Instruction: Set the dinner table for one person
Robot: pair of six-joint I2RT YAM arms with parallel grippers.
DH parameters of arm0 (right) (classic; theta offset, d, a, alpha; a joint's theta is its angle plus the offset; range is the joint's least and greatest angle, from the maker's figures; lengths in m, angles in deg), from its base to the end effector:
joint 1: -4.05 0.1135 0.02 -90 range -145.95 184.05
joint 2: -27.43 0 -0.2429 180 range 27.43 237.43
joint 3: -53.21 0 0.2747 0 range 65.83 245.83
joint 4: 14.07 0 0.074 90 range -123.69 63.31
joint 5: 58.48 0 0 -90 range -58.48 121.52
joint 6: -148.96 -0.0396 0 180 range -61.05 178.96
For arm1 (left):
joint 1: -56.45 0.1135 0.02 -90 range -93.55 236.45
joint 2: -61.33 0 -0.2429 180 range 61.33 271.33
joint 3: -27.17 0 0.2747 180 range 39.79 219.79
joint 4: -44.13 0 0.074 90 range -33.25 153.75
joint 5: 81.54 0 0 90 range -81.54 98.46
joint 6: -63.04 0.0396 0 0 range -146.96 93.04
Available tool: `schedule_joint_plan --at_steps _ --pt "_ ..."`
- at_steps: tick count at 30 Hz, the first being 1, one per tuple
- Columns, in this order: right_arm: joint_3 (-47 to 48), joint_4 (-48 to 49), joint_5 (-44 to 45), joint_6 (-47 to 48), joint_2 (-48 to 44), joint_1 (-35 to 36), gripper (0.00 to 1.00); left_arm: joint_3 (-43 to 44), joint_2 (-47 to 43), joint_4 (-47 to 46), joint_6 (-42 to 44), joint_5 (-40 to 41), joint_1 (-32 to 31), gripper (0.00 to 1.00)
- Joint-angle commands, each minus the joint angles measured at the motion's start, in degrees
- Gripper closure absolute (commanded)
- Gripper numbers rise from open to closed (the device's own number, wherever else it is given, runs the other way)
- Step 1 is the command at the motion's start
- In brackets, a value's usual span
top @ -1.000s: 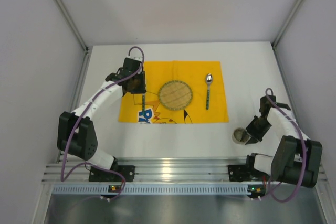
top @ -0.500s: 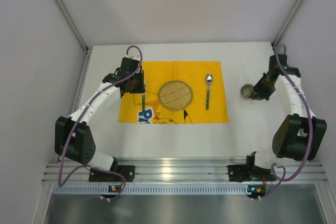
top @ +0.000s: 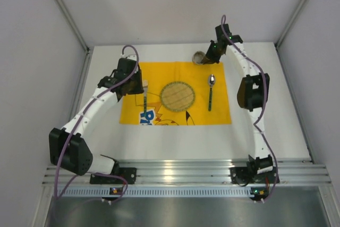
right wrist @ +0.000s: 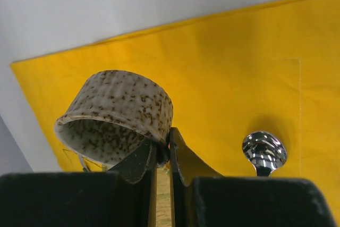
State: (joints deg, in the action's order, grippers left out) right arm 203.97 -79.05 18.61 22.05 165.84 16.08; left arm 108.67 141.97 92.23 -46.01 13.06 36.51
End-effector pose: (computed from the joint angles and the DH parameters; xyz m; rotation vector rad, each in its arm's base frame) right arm 0.5247 0.1209 0.2440 0.4574 2.5295 0.6243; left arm 0.3134 -0.1103 0.2740 -0.0191 2.4036 -0.2230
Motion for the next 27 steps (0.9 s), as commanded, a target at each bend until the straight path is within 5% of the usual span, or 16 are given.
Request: schedule_joint_plan --at_steps 1,11,12,13,17,23,27 --pt "3.3 -0.3 -1.3 -4.5 3.2 -0.5 1.0 -0.2 -3.7 1.4 -1.4 3.0 -0.2 0.7" --pt "0.5 -2.5 6.2 -2.5 6.1 0.5 0.98 -2.3 -4.0 1.4 -2.5 5.2 -0.1 0.7" --pt "0.5 -2.8 6.7 -2.1 6.2 0.4 0.93 -2.0 -3.7 1.4 -2.5 5.2 -0.1 0.7" --pt "0.4 -2.9 6.8 -1.2 6.1 0.7 0.76 -1.8 -3.5 1.4 -2.4 5.2 -0.1 0.7" --pt "0.0 -3.2 6.8 1.1 5.3 1.2 0.5 -0.5 -1.9 1.1 -2.0 4.6 -0.1 0.69" --pt "-2.9 2.5 3.3 8.2 -4.3 2.9 0.41 1.8 -0.7 2.0 -0.1 6.5 -0.1 0.69" --pt "-13.1 10.2 2.0 16.3 -22.9 5.4 0.39 3.8 -1.0 3.3 1.6 8.5 0.0 0.57"
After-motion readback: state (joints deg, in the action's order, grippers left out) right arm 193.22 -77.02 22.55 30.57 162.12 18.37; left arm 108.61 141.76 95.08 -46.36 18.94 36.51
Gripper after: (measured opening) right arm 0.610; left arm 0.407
